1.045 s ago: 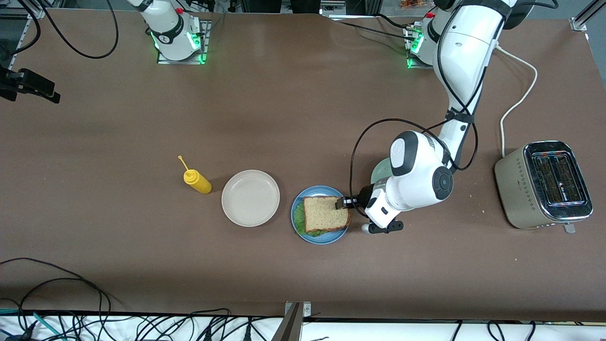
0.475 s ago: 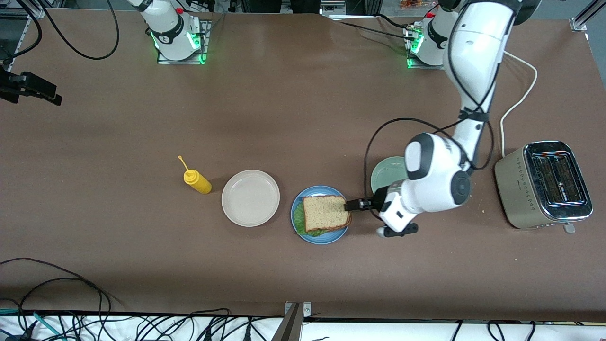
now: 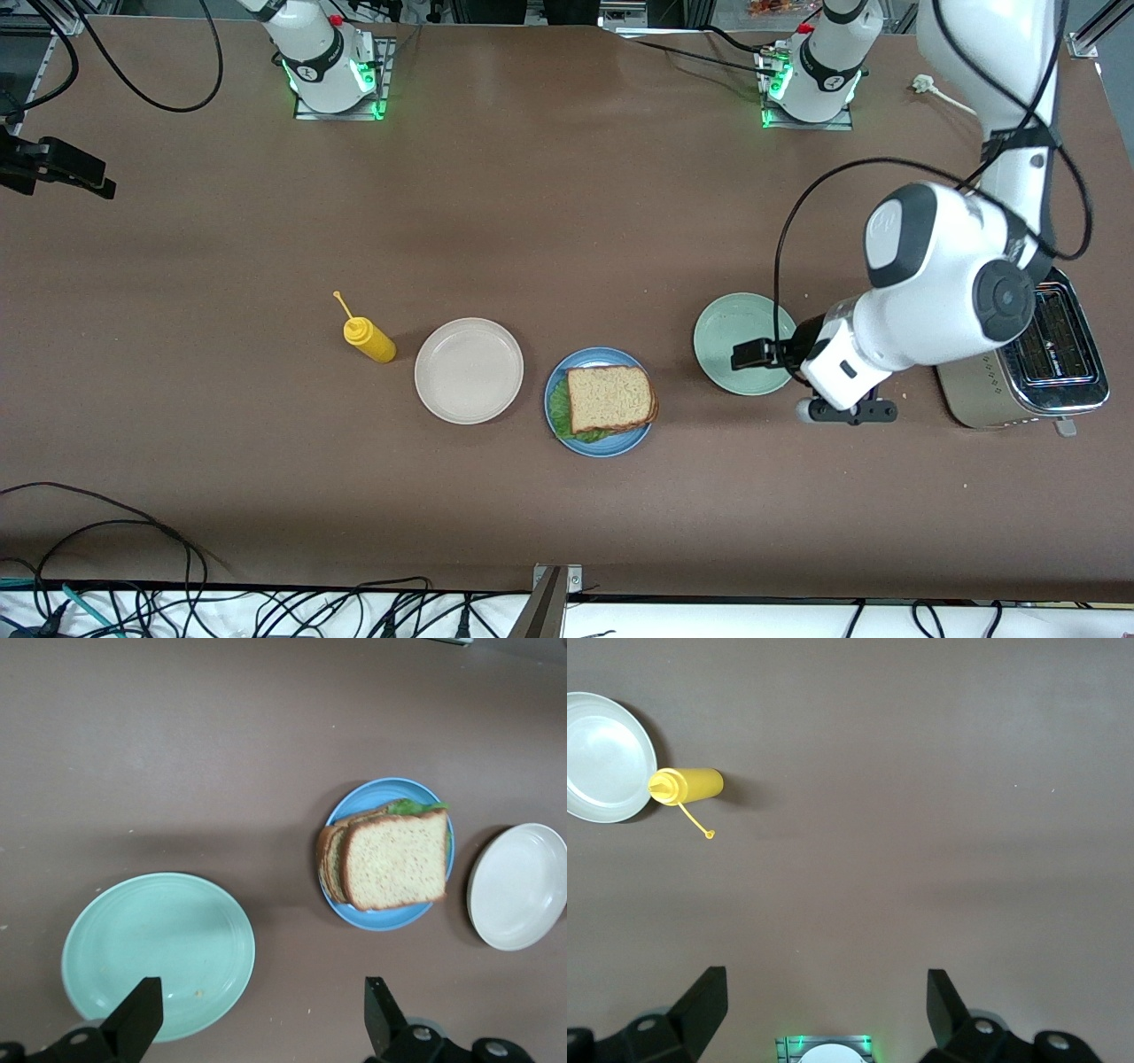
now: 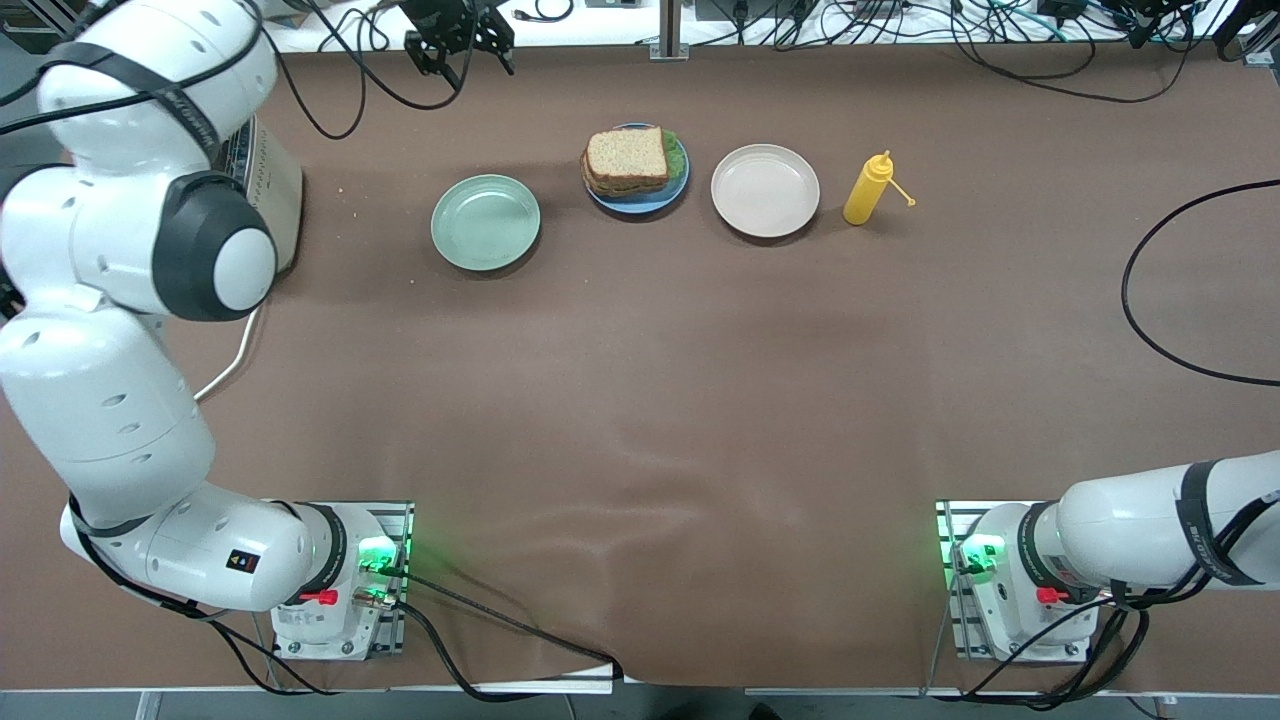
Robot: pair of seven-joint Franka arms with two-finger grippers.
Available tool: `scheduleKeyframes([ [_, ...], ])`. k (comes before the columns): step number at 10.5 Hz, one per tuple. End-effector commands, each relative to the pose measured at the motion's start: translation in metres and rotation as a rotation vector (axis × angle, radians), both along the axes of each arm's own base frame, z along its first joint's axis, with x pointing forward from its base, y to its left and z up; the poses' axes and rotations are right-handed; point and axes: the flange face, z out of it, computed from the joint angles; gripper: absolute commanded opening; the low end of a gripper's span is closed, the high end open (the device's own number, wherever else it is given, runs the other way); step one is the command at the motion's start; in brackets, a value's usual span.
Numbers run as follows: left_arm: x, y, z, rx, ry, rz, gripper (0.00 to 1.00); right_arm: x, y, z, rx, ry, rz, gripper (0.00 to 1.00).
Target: Make sandwich in blue plate with both arms
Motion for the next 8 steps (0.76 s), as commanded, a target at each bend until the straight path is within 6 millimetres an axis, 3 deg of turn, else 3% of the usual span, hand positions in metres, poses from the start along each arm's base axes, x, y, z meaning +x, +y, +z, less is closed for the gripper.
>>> scheduleKeyframes([
  [1,-0.016,0.055,0.063,0.023,-0.025,0.039,1.0,0.001,-0.003,0.004,0.006,-0.005,-0.004,1.0],
  [3,-0.03,0.109,0.12,0.022,-0.097,0.117,1.0,0.001,-0.002,0.005,0.006,-0.006,-0.003,1.0],
  [5,-0.053,0.14,0.159,0.02,-0.101,0.145,1.0,0.001,-0.003,0.005,0.006,-0.006,-0.004,1.0],
  [8,-0.083,0.154,0.194,0.174,-0.105,0.108,1.0,0.001,-0.002,0.004,0.007,-0.005,-0.002,1.0],
])
